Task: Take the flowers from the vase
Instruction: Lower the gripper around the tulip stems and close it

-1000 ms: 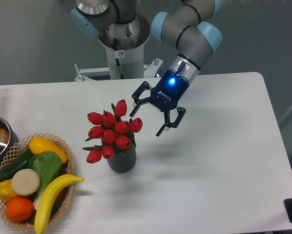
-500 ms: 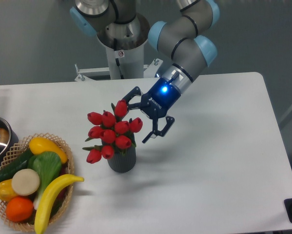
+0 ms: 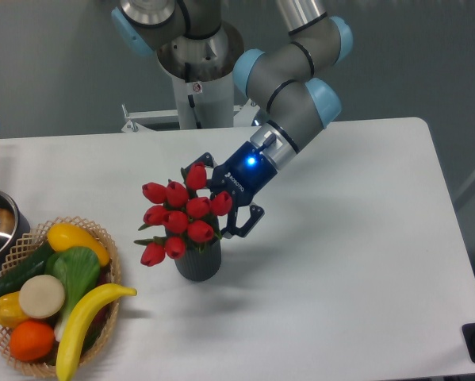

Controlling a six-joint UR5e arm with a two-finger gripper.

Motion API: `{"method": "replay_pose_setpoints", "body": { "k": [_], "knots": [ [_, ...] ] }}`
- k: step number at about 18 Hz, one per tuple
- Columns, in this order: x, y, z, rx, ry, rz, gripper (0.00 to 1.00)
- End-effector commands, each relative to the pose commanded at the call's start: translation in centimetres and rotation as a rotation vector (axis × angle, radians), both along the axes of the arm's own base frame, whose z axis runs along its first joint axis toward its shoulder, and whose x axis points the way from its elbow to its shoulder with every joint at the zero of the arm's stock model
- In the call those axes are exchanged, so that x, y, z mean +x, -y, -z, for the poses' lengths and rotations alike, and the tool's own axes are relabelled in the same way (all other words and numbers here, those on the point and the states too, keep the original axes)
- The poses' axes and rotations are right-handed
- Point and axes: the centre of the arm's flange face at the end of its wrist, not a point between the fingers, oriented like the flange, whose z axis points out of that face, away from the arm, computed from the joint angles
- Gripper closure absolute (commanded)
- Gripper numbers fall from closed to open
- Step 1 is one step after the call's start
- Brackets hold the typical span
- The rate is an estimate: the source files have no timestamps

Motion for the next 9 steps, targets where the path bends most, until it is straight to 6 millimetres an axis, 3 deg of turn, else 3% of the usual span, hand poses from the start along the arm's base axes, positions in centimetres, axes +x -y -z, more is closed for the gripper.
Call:
{"method": "replay_pose_setpoints", "body": {
  "k": [1, 2, 9],
  "knots": [
    [-0.3, 0.0, -0.2, 0.001, -0.005, -0.003, 0.93],
    [-0.4, 0.0, -0.3, -0.002, -0.005, -0.005, 1.0],
    [-1.0, 0.0, -2.1, -0.023, -0.036, -0.022, 1.0]
  ]
}}
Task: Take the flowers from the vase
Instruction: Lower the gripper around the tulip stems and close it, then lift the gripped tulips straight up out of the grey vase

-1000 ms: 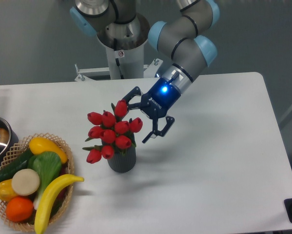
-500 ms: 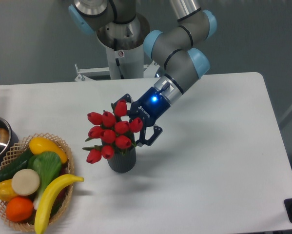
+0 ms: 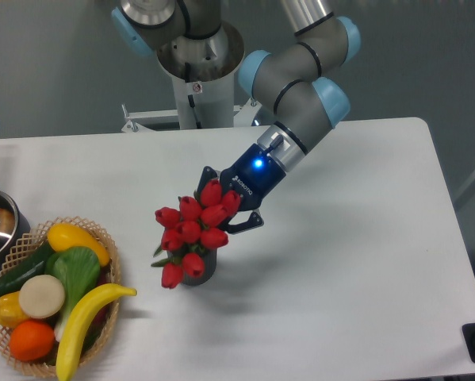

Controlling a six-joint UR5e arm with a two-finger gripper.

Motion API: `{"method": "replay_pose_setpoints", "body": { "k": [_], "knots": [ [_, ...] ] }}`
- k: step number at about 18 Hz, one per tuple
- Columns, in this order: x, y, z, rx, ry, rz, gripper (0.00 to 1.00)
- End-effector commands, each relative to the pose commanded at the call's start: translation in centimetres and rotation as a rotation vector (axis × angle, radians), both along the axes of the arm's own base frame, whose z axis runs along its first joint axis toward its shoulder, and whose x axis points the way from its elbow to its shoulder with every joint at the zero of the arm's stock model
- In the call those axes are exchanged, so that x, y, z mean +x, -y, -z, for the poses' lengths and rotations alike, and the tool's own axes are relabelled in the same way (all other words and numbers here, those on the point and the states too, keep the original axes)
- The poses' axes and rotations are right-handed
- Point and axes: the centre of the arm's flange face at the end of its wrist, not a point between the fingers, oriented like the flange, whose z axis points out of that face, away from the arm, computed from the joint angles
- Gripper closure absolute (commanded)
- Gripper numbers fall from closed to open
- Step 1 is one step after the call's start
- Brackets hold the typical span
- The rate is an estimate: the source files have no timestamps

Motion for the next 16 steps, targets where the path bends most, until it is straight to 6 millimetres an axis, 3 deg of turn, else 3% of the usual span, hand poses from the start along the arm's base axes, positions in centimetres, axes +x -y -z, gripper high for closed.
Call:
{"method": "replay_pose_setpoints", "body": {
  "k": [3, 11, 16],
  "knots": [
    [0.9, 0.1, -2.2, -0.02, 0.032, -0.029, 1.0],
    [0.3, 0.3, -9.3, -0.022, 0.117, -0.122, 1.0],
    [-0.4, 0.7, -11.8, -0.01, 0.119, -0.15, 1.0]
  ]
}}
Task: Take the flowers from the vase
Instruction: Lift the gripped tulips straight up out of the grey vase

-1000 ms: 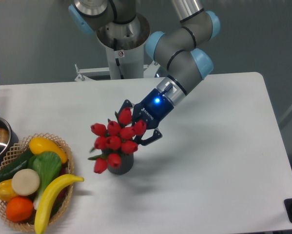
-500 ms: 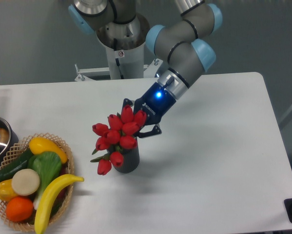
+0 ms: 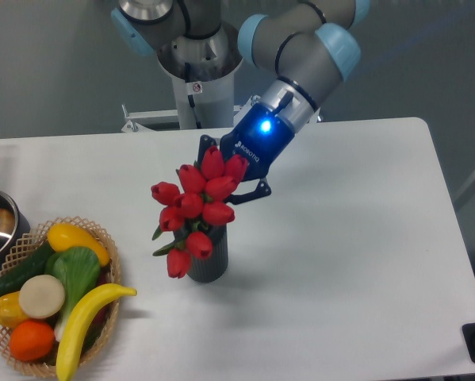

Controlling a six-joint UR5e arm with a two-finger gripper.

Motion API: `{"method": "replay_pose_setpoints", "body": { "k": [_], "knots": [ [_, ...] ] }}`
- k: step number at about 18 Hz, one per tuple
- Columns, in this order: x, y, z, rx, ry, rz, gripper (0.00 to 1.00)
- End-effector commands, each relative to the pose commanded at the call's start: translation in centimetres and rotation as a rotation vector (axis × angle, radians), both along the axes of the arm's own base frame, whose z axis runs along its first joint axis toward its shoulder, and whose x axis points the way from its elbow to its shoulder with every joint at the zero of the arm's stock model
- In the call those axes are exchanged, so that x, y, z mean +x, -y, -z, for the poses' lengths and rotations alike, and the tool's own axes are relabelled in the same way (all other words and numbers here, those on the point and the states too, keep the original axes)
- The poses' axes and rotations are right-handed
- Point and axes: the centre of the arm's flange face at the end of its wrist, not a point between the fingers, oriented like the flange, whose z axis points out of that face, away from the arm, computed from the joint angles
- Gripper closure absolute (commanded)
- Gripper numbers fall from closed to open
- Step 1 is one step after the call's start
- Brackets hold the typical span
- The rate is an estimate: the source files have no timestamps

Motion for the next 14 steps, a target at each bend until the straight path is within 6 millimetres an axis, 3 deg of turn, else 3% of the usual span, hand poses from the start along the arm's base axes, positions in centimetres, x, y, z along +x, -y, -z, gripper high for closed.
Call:
{"method": "replay_pose_setpoints", "body": {
  "k": [9, 14],
  "knots": [
    [-3.0, 2.2, -4.2, 0.041, 0.006, -0.077, 1.0],
    [-3.3, 2.2, -5.4, 0.041, 0.034, -0.094, 1.0]
  ]
}}
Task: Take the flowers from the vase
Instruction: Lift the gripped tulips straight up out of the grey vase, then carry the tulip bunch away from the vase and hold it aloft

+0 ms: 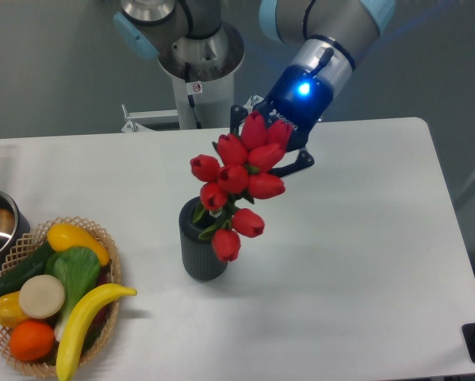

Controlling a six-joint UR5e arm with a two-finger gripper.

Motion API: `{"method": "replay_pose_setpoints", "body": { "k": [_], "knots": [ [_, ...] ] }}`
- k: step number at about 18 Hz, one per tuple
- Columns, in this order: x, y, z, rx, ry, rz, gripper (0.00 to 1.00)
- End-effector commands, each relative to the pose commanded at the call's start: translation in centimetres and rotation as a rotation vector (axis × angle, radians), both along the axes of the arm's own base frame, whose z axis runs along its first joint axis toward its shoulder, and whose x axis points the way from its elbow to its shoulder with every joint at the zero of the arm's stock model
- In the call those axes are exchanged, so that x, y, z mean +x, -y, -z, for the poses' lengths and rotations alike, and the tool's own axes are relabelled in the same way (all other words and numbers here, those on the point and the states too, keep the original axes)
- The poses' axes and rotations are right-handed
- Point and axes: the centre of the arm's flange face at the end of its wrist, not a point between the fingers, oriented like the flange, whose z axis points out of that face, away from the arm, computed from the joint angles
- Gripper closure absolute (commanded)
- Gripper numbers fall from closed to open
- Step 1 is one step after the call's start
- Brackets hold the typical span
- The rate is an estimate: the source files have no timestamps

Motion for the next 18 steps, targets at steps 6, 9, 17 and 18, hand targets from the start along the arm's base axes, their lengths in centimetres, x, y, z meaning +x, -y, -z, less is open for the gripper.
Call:
{"method": "replay_pose_setpoints", "body": {
  "k": [6, 9, 17, 18],
  "knots": [
    [0.1, 0.1, -0.6, 0.002, 0.014, -0.007, 1.0],
    [-2.1, 2.1, -1.0, 0.001, 0.01, -0.062, 1.0],
    [-9.8, 5.0, 3.3, -0.26, -0.22, -0.204, 1.0],
    [-10.3, 5.0, 4.2, -0.306, -0.233, -0.215, 1.0]
  ]
}}
